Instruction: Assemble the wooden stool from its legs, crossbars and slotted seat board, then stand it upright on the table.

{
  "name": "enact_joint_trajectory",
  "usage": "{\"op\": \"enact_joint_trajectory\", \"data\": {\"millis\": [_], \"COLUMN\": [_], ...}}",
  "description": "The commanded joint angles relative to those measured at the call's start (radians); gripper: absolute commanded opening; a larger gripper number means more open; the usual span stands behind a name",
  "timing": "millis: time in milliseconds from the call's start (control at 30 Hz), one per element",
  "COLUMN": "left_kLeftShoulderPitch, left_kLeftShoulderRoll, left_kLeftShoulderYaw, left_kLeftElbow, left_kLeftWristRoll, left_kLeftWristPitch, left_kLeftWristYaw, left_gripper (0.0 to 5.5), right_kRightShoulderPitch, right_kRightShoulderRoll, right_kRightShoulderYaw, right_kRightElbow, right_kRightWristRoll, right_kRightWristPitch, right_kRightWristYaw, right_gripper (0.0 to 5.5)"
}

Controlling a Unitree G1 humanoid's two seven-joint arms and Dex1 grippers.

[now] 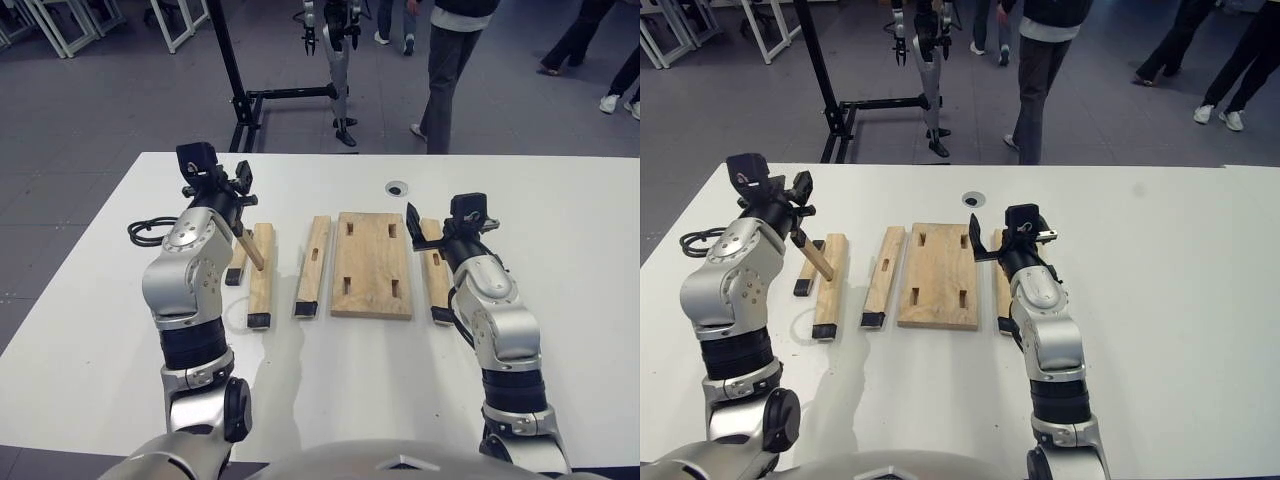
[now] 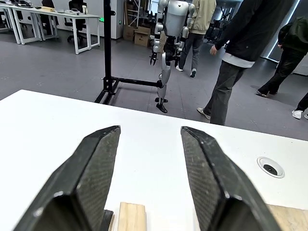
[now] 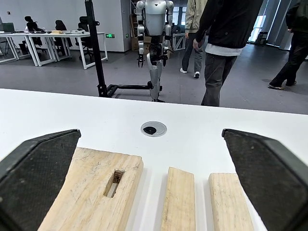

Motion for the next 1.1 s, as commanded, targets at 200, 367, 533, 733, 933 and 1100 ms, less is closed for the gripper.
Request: {"op": "enact_joint_trajectory", "data": {"millis": [200, 367, 533, 733, 933, 1100], "left_kLeftShoulderPitch": [-0.211, 0.139, 0.043, -0.405, 0.134, 0.702], "left_kLeftShoulderRoll": [0.064, -0.049, -0.003, 0.128, 0.122, 0.066], "left_kLeftShoulderYaw": [0.071, 0.035, 0.072, 0.128, -0.017, -0.17], "left_kLeftElbow": [-0.029, 0.154, 0.155, -0.055, -0.566, -0.787], "left_kLeftWristRoll": [-0.064, -0.047, -0.064, -0.195, -0.192, -0.081], "left_kLeftWristPitch": [0.14, 0.015, -0.081, 0.001, 0.219, 0.163], "left_kLeftWristYaw": [0.006, -0.033, -0.017, -0.002, 0.053, 0.114], "left_gripper": [2.33, 2.33, 2.33, 2.33, 3.07, 3.95], "right_kRightShoulderPitch": [-0.012, -0.017, 0.007, 0.025, 0.032, 0.06], "right_kRightShoulderRoll": [0.0, 0.006, 0.026, 0.03, 0.013, 0.003], "right_kRightShoulderYaw": [0.004, 0.001, 0.006, 0.013, 0.001, 0.001], "right_kRightElbow": [-0.008, -0.004, -0.017, -0.028, -0.046, -0.061], "right_kRightWristRoll": [-0.006, -0.003, -0.004, -0.005, -0.005, -0.008], "right_kRightWristPitch": [0.014, 0.007, 0.008, 0.012, 0.023, 0.029], "right_kRightWristYaw": [0.001, -0.002, -0.018, -0.022, -0.017, -0.016], "right_gripper": [5.5, 5.5, 5.5, 5.5, 5.5, 5.5]}}
